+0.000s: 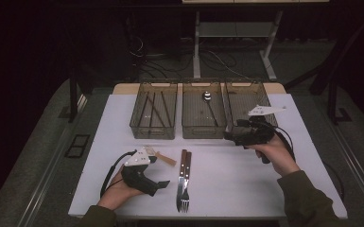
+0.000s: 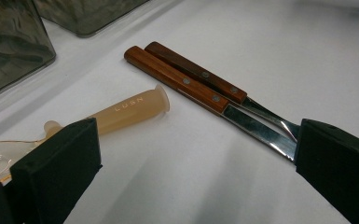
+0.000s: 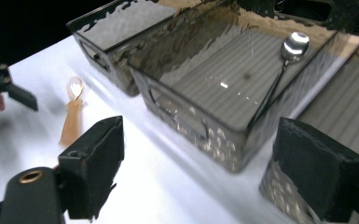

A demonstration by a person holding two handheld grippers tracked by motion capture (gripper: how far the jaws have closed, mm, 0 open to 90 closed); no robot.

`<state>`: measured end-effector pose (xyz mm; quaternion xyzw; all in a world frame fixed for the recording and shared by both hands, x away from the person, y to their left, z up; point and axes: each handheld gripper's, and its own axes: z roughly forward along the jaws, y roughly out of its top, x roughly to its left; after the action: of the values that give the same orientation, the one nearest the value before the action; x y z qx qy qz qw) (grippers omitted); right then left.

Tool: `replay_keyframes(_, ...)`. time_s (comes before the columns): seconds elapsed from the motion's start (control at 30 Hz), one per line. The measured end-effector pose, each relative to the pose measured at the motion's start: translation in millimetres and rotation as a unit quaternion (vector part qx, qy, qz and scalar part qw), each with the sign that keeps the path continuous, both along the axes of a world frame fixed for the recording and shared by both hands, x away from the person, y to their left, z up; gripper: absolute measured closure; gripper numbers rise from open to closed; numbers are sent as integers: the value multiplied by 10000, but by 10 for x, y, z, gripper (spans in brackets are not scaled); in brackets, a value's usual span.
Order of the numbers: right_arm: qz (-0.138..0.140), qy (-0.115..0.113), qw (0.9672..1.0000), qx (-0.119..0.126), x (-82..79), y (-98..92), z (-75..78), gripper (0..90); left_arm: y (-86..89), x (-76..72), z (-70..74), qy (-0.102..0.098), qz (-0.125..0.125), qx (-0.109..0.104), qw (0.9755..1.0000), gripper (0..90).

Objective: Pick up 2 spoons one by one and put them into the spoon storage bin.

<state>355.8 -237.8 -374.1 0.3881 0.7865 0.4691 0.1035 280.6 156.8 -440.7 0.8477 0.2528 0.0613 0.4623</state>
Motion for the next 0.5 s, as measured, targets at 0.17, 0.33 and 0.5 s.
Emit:
replay_keyframes(0.17,-37,-56,9999,142,-200,-179,-94,138,-1,7,-3,-1,10,67,10000,0)
replay_keyframes(0.33,-51,-125,9998,150,-422,-363,-241,135,5,31,-2,11,43,87,10000,0)
replay_keyframes(0.5,-147,-129,9998,-49,-624,-488,-415,135,0,46,0,-12,69,122,9999,0)
